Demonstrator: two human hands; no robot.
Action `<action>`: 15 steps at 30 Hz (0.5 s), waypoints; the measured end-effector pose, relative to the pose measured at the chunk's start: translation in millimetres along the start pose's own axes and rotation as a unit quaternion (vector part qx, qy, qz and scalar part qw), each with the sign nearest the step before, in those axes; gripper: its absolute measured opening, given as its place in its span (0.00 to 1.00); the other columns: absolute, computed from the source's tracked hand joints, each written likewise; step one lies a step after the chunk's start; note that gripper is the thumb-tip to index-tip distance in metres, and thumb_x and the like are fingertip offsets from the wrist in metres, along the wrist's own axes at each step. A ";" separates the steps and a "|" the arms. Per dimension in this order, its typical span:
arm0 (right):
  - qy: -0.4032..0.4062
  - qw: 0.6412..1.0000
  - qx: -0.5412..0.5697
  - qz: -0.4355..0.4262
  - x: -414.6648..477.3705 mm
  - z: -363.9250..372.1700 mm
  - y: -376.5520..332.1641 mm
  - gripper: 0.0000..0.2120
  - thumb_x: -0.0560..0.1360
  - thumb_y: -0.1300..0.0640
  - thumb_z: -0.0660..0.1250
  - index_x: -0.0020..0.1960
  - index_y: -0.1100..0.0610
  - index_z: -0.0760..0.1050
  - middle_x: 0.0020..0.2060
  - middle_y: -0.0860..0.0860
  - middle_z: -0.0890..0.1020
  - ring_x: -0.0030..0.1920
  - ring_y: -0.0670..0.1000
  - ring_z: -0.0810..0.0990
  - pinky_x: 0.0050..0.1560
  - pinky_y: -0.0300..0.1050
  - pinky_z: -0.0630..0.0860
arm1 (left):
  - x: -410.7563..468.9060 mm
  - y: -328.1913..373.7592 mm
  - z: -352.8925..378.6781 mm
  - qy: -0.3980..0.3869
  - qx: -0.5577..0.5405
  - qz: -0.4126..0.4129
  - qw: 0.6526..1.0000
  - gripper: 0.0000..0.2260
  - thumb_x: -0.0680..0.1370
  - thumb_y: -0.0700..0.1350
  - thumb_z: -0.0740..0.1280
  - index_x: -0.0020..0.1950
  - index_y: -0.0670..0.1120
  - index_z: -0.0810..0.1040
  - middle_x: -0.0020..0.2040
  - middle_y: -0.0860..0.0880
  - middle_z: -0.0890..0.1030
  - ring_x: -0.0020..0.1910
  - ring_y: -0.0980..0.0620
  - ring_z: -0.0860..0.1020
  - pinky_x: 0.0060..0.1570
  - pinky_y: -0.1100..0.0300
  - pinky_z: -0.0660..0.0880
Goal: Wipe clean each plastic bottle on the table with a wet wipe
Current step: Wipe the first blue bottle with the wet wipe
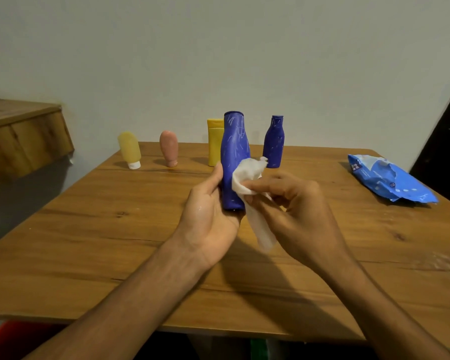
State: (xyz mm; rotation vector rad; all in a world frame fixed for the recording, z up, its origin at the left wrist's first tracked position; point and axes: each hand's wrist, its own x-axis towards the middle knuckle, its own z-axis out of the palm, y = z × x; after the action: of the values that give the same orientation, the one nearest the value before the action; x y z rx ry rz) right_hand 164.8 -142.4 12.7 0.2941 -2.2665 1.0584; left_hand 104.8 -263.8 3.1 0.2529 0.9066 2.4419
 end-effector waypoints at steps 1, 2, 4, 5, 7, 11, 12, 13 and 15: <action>0.018 1.000 0.012 0.002 0.4 0.2 0.9 0.11 0.72 0.57 0.69 0.54 0.51 0.81 0.47 0.44 0.82 0.48 0.41 0.79 0.45 0.40 0.78 | 0.0 -0.5 -0.1 -0.002 -0.004 -0.001 1.000 0.20 0.83 0.52 0.56 0.68 0.40 0.74 0.61 0.40 0.81 0.60 0.45 0.79 0.64 0.51 0.73; 0.022 1.000 0.019 0.001 -0.1 0.8 0.6 0.11 0.71 0.56 0.70 0.53 0.51 0.81 0.47 0.44 0.82 0.48 0.41 0.79 0.45 0.40 0.78 | -0.3 -1.0 -0.1 -0.005 -0.009 -0.005 1.000 0.20 0.83 0.52 0.57 0.68 0.40 0.74 0.61 0.39 0.81 0.59 0.44 0.80 0.63 0.50 0.74; 0.007 1.000 0.017 -0.020 -2.1 3.2 -0.5 0.10 0.71 0.56 0.71 0.52 0.51 0.82 0.46 0.44 0.82 0.47 0.41 0.79 0.44 0.37 0.77 | -0.9 -3.0 -1.0 -0.011 -0.019 -0.020 1.000 0.21 0.82 0.53 0.58 0.67 0.39 0.75 0.59 0.40 0.82 0.54 0.45 0.82 0.58 0.50 0.78; 0.006 0.999 0.011 -0.035 -2.7 4.7 -0.1 0.09 0.70 0.56 0.71 0.51 0.51 0.82 0.45 0.44 0.81 0.47 0.41 0.78 0.42 0.35 0.76 | -1.2 -4.6 -1.3 -0.012 -0.024 -0.027 0.999 0.21 0.82 0.53 0.59 0.67 0.39 0.75 0.58 0.40 0.82 0.53 0.45 0.83 0.58 0.50 0.78; 0.043 0.998 -0.004 -0.051 -1.6 6.6 3.1 0.08 0.69 0.55 0.72 0.49 0.53 0.82 0.44 0.45 0.79 0.46 0.42 0.77 0.41 0.32 0.73 | -2.5 -9.7 -1.1 -0.013 -0.024 -0.034 0.999 0.21 0.82 0.53 0.59 0.67 0.39 0.76 0.59 0.40 0.81 0.54 0.45 0.82 0.62 0.50 0.76; 0.075 0.995 -0.012 -0.063 -5.8 14.2 7.5 0.08 0.69 0.56 0.73 0.48 0.55 0.82 0.44 0.47 0.78 0.46 0.42 0.77 0.43 0.31 0.73 | -1.1 -14.2 -4.8 -0.014 -0.033 -0.056 0.998 0.22 0.82 0.53 0.59 0.66 0.39 0.77 0.60 0.40 0.81 0.56 0.45 0.81 0.64 0.50 0.73; 0.054 0.996 -0.011 -0.074 -8.4 16.6 6.7 0.08 0.69 0.57 0.73 0.48 0.55 0.82 0.43 0.47 0.79 0.45 0.43 0.77 0.43 0.33 0.74 | -0.3 -13.1 -6.3 -0.017 -0.036 -0.063 0.997 0.22 0.82 0.54 0.60 0.66 0.38 0.78 0.58 0.41 0.81 0.55 0.46 0.80 0.64 0.50 0.73; 0.037 0.996 -0.012 -0.086 -10.1 18.3 6.2 0.08 0.70 0.57 0.72 0.48 0.55 0.82 0.43 0.48 0.79 0.45 0.44 0.78 0.43 0.36 0.76 | -0.1 -11.9 -7.2 -0.019 -0.037 -0.070 0.997 0.23 0.81 0.54 0.60 0.65 0.38 0.78 0.57 0.41 0.81 0.54 0.46 0.80 0.63 0.51 0.74; 0.051 0.993 -0.025 -0.102 -7.2 17.5 9.1 0.08 0.70 0.57 0.73 0.49 0.54 0.82 0.43 0.48 0.79 0.44 0.45 0.78 0.42 0.38 0.76 | 1.4 -10.9 -8.2 -0.022 -0.039 -0.069 0.997 0.23 0.82 0.54 0.59 0.68 0.39 0.75 0.57 0.41 0.80 0.54 0.46 0.80 0.64 0.50 0.73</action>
State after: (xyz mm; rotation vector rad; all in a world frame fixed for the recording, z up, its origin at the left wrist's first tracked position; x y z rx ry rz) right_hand 158.9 -150.0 -5.9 0.4320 -2.1166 0.8896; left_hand 105.2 -260.6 -10.1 0.2088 0.7822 2.3283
